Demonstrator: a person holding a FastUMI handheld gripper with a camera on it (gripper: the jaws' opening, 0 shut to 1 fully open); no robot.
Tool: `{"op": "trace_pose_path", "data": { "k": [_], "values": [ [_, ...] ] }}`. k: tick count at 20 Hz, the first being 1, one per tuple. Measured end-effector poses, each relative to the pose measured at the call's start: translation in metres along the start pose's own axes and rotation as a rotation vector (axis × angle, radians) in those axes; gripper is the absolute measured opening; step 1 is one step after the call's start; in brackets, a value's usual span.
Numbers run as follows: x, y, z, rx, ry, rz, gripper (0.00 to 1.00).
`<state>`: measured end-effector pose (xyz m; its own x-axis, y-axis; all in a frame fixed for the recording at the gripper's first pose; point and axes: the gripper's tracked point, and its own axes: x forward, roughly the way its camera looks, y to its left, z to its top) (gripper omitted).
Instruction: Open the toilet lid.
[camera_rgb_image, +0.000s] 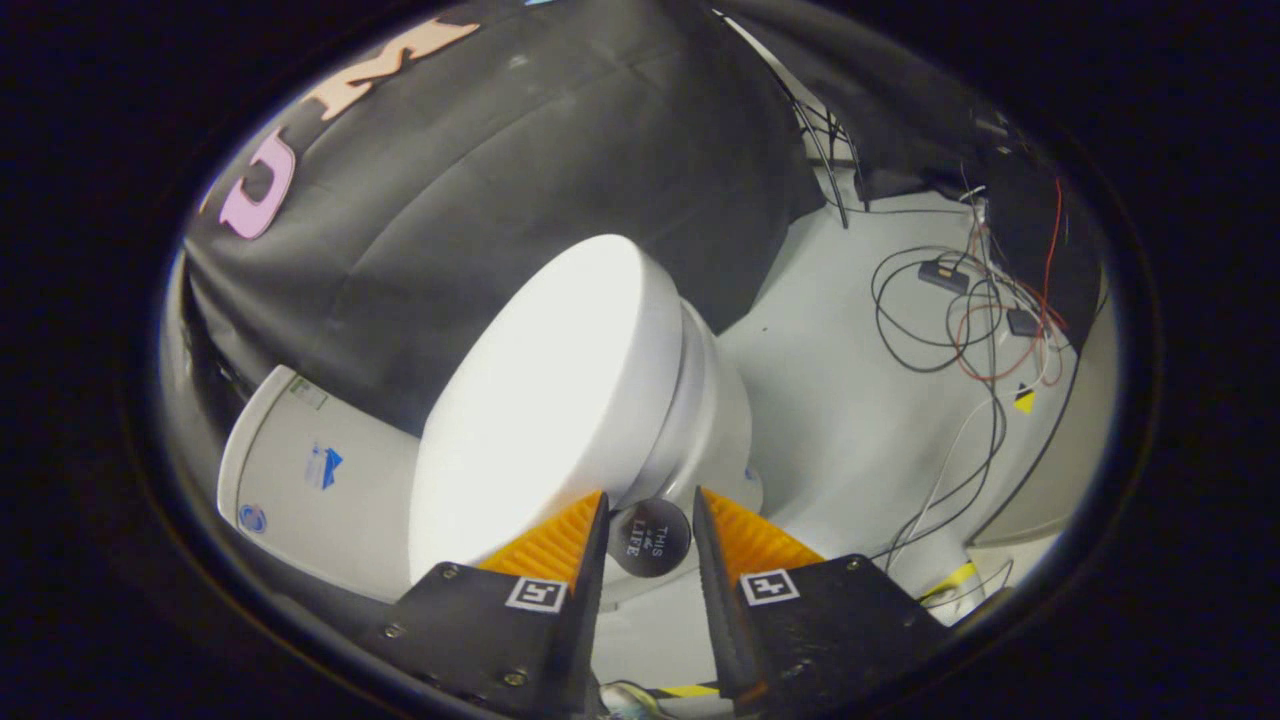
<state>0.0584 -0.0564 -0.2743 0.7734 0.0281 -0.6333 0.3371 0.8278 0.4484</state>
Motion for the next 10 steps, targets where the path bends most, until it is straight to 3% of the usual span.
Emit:
{"op": "trace_pose_path", "data": {
  "k": [1,2,5,6,10],
  "values": [
    [0.002,-0.004,0.003,0.042,-0.006,-0.004,0.48],
    [0.002,-0.003,0.001,0.077,0.001,0.010,0.18],
    [0.021,-0.004,-0.004,0.094,0.000,0.063,0.18],
    [0.010,-0.005,0.004,0.116,0.001,0.084,0.11],
    [0.000,-0.001,0.002,0.135,0.025,0.128,0.10]
  ]
}}
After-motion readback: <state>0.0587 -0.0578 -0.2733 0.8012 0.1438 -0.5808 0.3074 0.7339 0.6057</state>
